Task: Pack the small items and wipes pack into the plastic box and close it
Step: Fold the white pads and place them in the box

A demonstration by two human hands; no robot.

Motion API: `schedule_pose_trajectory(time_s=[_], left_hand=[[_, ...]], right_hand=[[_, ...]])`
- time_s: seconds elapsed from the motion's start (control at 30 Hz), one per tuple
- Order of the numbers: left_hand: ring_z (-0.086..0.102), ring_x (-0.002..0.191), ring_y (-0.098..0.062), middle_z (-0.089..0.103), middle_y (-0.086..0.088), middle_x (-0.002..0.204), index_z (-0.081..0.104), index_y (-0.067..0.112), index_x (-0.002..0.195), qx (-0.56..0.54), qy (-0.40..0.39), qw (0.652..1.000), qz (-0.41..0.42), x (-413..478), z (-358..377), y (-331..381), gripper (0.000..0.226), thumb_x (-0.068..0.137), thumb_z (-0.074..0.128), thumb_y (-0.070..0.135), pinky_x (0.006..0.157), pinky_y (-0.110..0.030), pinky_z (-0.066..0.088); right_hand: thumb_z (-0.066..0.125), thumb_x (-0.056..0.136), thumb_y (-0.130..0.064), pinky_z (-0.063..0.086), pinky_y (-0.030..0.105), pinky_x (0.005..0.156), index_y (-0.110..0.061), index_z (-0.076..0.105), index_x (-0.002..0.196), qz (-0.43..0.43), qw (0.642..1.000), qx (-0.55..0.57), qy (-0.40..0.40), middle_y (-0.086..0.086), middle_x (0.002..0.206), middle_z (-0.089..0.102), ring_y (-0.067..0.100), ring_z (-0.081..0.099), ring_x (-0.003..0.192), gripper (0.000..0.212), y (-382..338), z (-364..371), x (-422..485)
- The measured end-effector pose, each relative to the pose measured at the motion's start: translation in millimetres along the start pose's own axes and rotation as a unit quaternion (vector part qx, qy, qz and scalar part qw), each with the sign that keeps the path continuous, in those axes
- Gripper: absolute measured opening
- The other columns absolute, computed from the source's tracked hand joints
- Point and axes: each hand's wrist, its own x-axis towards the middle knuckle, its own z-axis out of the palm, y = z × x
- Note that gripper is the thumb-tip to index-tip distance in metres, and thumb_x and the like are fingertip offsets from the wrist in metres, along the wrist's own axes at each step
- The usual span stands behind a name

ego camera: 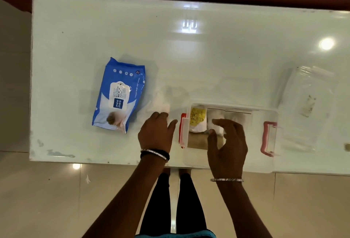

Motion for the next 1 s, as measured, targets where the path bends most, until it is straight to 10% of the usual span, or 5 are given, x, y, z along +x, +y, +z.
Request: schedule_pose_trajectory(time_s=[0.43,0.7,1.0], left_hand=[[0.068,0.091,-0.025,0.07,-0.008,0.1,0.052,0.013,0.113,0.009,0.015,0.997,-0.073,12.9,16.6,-4.0,0.032,0.09,0.058,0.034,0.071,-0.037,0.057],[0.067,0.082,-0.02,0.068,0.0,0.089,0.057,0.018,0.099,-0.034,0.048,0.994,-0.09,17.8,16.6,-12.3,0.057,0.076,0.055,0.069,0.061,-0.026,0.042],[0.057,0.074,-0.012,0.065,0.002,0.081,0.068,0.014,0.092,-0.183,0.05,0.97,-0.15,20.9,-23.1,-1.7,0.028,0.087,0.06,0.04,0.057,-0.017,0.035]], right_hand=[[0.065,0.084,-0.001,0.054,0.031,0.077,-0.014,0.071,0.096,-0.025,0.999,0.013,-0.032,0.0,0.096,0.072,0.019,0.066,0.091,0.018,-10.7,12.4,-7.1],[0.065,0.084,0.0,0.058,0.037,0.077,-0.012,0.07,0.094,-0.034,0.999,0.024,-0.033,0.001,0.094,0.074,0.021,0.068,0.087,0.017,-16.4,14.7,-10.0],[0.064,0.084,0.004,0.053,0.016,0.076,-0.014,0.072,0.094,-0.06,0.995,0.069,-0.027,-0.014,0.092,0.068,0.008,0.066,0.083,0.022,-42.5,19.0,-0.4]])
